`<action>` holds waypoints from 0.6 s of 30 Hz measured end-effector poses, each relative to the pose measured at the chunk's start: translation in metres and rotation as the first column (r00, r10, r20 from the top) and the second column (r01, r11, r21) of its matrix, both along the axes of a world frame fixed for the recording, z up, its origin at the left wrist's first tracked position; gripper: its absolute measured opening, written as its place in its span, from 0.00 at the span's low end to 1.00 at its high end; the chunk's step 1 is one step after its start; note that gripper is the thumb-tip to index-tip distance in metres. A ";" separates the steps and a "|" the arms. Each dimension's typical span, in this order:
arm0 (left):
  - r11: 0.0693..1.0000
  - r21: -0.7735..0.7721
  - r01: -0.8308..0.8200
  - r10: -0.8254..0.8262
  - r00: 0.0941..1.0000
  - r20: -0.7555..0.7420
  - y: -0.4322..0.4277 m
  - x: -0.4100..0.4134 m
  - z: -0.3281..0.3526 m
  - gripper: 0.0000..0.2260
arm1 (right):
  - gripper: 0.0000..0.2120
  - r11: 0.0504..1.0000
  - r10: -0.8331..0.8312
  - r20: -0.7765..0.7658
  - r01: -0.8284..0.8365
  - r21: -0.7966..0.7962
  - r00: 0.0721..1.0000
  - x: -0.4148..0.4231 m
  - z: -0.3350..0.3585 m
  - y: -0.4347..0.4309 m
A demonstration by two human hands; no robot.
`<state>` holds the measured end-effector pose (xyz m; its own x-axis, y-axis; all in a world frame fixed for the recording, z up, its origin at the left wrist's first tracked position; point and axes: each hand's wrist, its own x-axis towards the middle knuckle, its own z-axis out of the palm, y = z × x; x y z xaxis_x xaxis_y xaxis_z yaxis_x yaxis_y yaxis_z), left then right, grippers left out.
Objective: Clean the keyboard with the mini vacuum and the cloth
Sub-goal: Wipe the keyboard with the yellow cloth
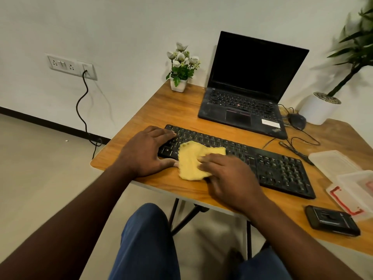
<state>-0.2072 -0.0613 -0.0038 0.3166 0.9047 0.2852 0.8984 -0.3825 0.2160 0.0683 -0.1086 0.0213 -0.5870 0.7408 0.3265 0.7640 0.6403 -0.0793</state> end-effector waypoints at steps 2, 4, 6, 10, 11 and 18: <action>1.000 0.000 0.002 -0.002 1.000 -0.004 0.001 0.000 0.000 0.44 | 0.18 0.999 -0.037 0.050 0.039 -0.029 0.998 0.037 0.004 -0.006; 1.000 0.008 0.010 -0.010 1.000 -0.020 0.002 0.001 -0.001 0.44 | 0.19 0.987 -0.148 0.079 0.152 -0.056 0.986 0.070 0.013 -0.009; 1.000 0.019 0.010 -0.010 1.000 -0.029 0.001 0.003 -0.002 0.44 | 0.15 0.945 -0.321 -0.016 0.319 -0.071 0.947 0.092 0.026 -0.001; 0.999 0.031 -0.036 0.035 0.999 0.016 -0.004 0.021 0.001 0.47 | 0.07 0.732 -0.658 -0.434 0.659 -0.175 0.616 0.093 0.053 0.051; 0.998 0.029 -0.051 0.050 0.998 0.024 -0.006 0.026 0.002 0.48 | 0.09 0.691 -0.692 -0.477 0.687 -0.223 0.541 0.086 0.055 0.065; 0.994 -0.010 -0.109 0.110 0.987 0.116 -0.007 0.031 0.003 0.58 | 0.21 0.875 -0.463 -0.180 0.415 -0.251 0.868 -0.044 0.020 0.086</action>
